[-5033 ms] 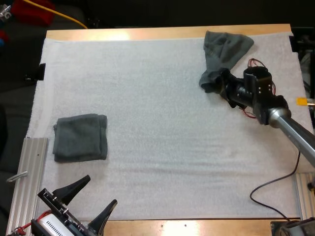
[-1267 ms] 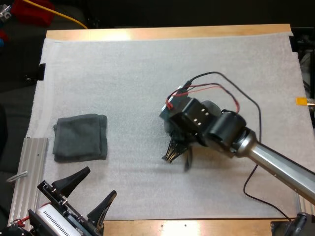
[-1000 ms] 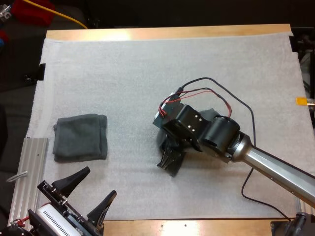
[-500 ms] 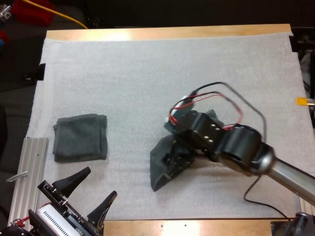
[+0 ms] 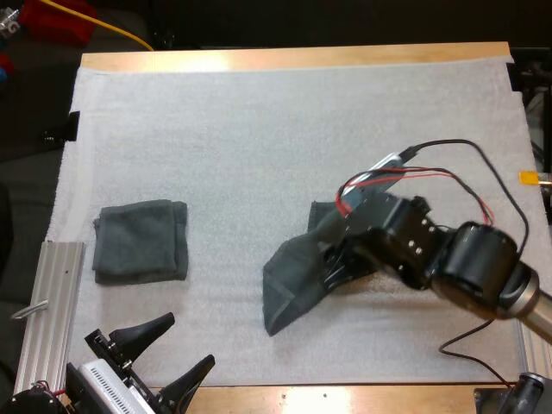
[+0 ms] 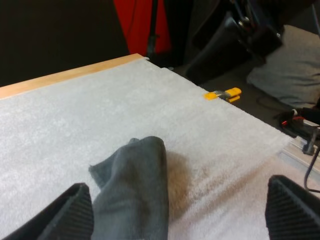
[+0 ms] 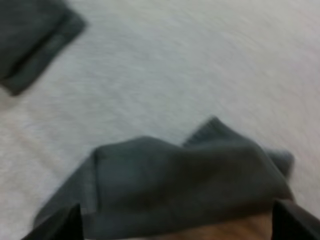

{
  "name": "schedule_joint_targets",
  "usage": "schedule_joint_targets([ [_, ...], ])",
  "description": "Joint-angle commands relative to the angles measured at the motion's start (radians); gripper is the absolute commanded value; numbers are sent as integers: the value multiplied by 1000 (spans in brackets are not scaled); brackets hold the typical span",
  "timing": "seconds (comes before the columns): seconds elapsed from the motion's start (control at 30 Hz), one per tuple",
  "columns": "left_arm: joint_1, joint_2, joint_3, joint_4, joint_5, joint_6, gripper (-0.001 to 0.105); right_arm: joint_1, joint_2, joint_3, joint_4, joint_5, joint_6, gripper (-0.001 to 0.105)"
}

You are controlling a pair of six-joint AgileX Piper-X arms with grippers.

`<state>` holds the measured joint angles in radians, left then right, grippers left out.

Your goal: Pick towel from pile, fold and stack

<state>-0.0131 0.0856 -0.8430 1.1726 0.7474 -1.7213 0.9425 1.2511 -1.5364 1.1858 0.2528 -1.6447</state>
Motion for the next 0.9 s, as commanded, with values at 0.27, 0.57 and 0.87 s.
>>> schedule_joint_targets([
  [0.27,-4,10,-5,58,14,-6,69,-223,-12,-10,26,-190,6,72],
  [0.57,-4,75,-5,91,14,0,69,-379,30,-10,7,-401,-4,72],
  [0.87,-51,167,-5,91,19,0,69,-404,126,-10,-6,-492,-2,72],
])
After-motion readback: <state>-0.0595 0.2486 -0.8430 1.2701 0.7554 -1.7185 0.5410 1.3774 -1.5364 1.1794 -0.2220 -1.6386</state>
